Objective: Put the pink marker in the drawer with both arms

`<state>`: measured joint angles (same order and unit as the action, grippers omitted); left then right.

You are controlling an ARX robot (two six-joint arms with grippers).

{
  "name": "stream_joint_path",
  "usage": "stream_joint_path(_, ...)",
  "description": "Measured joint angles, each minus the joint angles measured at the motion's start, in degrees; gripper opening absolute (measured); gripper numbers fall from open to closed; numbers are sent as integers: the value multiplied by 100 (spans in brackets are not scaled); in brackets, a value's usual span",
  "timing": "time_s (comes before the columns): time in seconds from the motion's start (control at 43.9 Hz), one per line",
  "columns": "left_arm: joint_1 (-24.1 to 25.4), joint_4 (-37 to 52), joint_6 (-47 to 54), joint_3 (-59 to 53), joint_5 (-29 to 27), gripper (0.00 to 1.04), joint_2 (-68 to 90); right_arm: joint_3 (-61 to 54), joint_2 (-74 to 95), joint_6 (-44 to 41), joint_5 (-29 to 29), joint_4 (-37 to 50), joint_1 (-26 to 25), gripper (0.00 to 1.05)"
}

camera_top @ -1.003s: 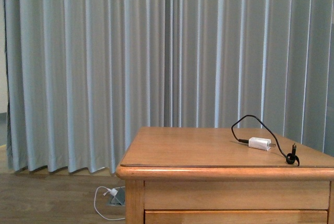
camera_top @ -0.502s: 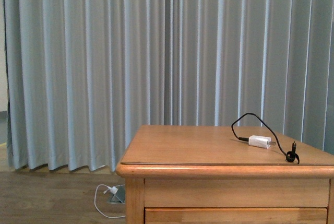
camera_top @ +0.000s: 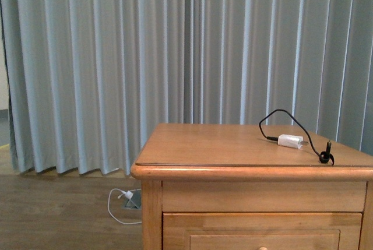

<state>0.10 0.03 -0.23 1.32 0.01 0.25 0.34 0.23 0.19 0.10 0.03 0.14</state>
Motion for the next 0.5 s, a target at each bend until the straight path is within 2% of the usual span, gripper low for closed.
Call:
stream_joint_path(0.091, 0, 0, 0, 0, 0, 99, 0, 0, 0, 0, 0, 0, 0, 80)
stream_joint_path(0.16, 0, 0, 0, 0, 0, 99, 0, 0, 0, 0, 0, 0, -2, 97)
stream_joint_path(0.182, 0, 0, -2, 0, 0, 99, 0, 0, 0, 2, 0, 0, 0, 98)
stream_joint_path(0.251, 0, 0, -2, 0, 0, 99, 0, 0, 0, 0, 0, 0, 0, 96)
stream_joint_path(0.502, 0, 0, 0, 0, 0, 99, 0, 0, 0, 0, 0, 0, -2, 96)
